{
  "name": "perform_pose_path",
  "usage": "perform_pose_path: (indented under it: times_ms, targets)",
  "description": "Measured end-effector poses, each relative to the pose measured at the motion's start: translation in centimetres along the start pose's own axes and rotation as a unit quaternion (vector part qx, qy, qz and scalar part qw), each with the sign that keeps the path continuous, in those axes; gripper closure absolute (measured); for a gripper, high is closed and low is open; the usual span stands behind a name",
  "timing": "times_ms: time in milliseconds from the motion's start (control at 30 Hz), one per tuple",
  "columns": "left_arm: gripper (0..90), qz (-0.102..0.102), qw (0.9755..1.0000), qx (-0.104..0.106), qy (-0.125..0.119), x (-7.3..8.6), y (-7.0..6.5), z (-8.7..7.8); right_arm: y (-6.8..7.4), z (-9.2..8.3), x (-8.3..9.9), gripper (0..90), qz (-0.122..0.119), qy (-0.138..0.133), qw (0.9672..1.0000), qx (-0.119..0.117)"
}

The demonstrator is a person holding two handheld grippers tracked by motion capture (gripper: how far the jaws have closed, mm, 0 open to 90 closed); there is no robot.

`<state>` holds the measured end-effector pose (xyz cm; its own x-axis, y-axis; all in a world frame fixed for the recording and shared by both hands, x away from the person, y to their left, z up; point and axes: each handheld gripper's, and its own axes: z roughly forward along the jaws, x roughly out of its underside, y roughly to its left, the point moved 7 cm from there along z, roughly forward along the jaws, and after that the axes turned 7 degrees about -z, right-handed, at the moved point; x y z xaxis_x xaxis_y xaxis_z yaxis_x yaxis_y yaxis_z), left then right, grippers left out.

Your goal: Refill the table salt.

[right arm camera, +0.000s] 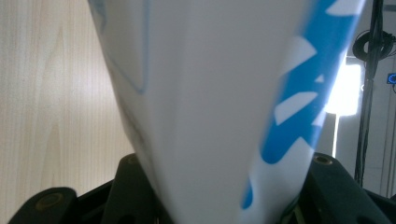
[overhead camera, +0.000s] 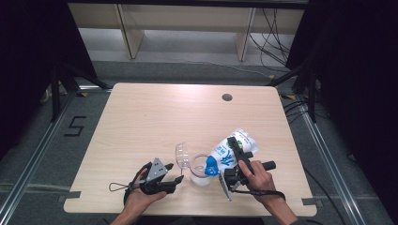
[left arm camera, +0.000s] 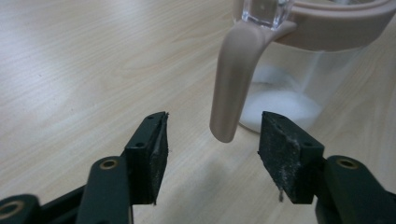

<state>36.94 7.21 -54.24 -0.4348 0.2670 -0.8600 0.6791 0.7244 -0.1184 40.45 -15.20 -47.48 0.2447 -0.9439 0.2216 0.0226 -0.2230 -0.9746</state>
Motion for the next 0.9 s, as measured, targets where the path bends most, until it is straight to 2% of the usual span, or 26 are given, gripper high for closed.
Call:
perform_pose_path:
  times_ms: [33,67,100,200,233,300,333,367,400,500,567,600,667,900]
  targets:
    - [43.6,0.004,1.0,0.003,0.0,0.0,0.0,0.0,-0.1,0.1,-0.1,56.3,0.0,-0.01,0.9999,0.009]
    - [47.5,0.008,1.0,0.005,-0.001,-0.1,0.0,0.1,0.3,0.0,-0.1,56.2,0.019,-0.002,0.9998,0.0]
    - [48.0,0.011,0.9999,0.006,-0.004,-0.2,-0.2,0.1,0.4,-0.1,0.0,56.3,0.014,0.009,0.9998,-0.013]
    - [50.7,0.017,0.9998,0.007,-0.011,-0.4,-0.4,0.2,0.5,-0.1,-0.1,56.4,0.024,0.006,0.9997,-0.004]
    - [51.5,0.018,0.9997,0.01,-0.012,-0.5,-0.4,0.2,0.2,0.0,-0.1,56.4,0.005,-0.002,1.0,-0.004]
    - [53.4,0.023,0.9996,0.01,-0.01,-0.5,-0.4,0.2,0.4,-0.1,0.0,56.6,0.01,0.006,0.9999,-0.008]
    - [54.1,0.026,0.9995,0.013,-0.009,-0.5,-0.5,0.2,0.5,-0.2,0.0,56.6,0.021,0.011,0.9997,-0.008]
    - [54.4,0.025,0.9995,0.015,-0.01,-0.5,-0.6,0.4,0.5,-0.1,0.0,56.6,0.023,0.006,0.9997,-0.005]
    - [56.4,0.032,0.9992,0.018,-0.014,-0.6,-0.7,0.6,0.5,-0.1,0.0,56.7,0.024,0.007,0.9997,-0.004]
    - [57.5,0.035,0.9992,0.016,-0.012,-0.6,-0.9,0.7,0.6,-0.1,0.1,56.7,0.018,0.011,0.9997,-0.009]
    - [60.2,0.039,0.9991,0.013,-0.011,-0.6,-0.9,0.9,0.3,0.0,-0.1,56.7,0.004,0.001,1.0,-0.006]
    - [60.2,0.045,0.9989,0.012,-0.006,-0.6,-0.9,0.9,0.3,0.0,-0.1,56.7,0.004,0.001,1.0,-0.006]
    - [63.0,0.044,0.9989,0.014,-0.012,-0.7,-1.0,1.1,0.4,-0.1,-0.1,56.8,0.012,0.003,0.9999,-0.004]
    - [70.6,0.047,0.9988,0.01,-0.011,-0.7,-0.9,1.1,0.4,-0.1,-0.1,56.9,0.008,0.003,0.9999,-0.009]
